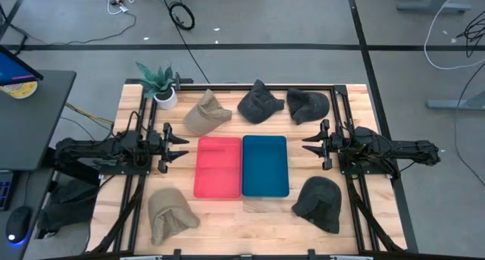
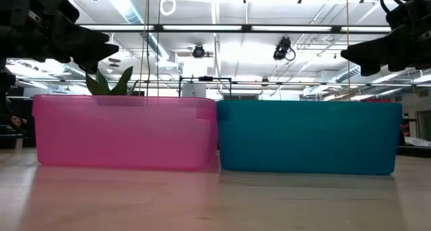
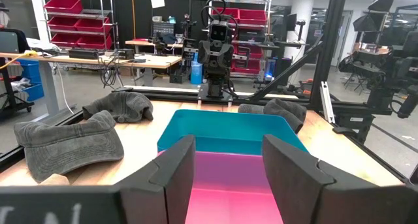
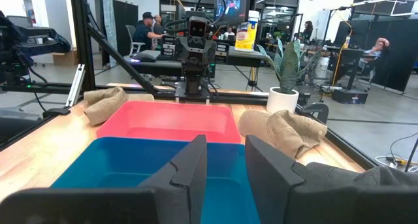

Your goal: Pick & Place hat

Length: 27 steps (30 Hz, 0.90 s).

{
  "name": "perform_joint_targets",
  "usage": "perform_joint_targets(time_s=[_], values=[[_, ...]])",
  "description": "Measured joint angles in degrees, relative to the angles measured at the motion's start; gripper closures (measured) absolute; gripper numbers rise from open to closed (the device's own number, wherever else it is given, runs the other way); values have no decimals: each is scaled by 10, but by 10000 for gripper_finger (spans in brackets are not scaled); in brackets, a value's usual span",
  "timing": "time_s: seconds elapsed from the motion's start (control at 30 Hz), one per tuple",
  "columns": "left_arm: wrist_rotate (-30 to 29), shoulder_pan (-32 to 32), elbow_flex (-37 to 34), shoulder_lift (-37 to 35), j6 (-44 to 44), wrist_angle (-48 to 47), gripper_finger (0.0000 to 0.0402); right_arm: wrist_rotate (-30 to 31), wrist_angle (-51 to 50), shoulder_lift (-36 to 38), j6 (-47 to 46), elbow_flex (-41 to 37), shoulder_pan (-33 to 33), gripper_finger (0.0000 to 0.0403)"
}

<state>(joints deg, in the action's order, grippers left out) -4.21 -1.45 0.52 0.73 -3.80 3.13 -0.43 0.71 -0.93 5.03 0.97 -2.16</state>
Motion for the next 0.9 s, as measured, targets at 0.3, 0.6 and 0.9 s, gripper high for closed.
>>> perform_joint_targets(time_s=[0.3,0.6,0.9], values=[[0,0,0,0,0,0,218,0,0,0,0,0,0,292],[0,0,0,0,0,0,218,0,0,0,0,0,0,292],[0,0,0,0,0,0,218,0,7,0,104,0,0,292]])
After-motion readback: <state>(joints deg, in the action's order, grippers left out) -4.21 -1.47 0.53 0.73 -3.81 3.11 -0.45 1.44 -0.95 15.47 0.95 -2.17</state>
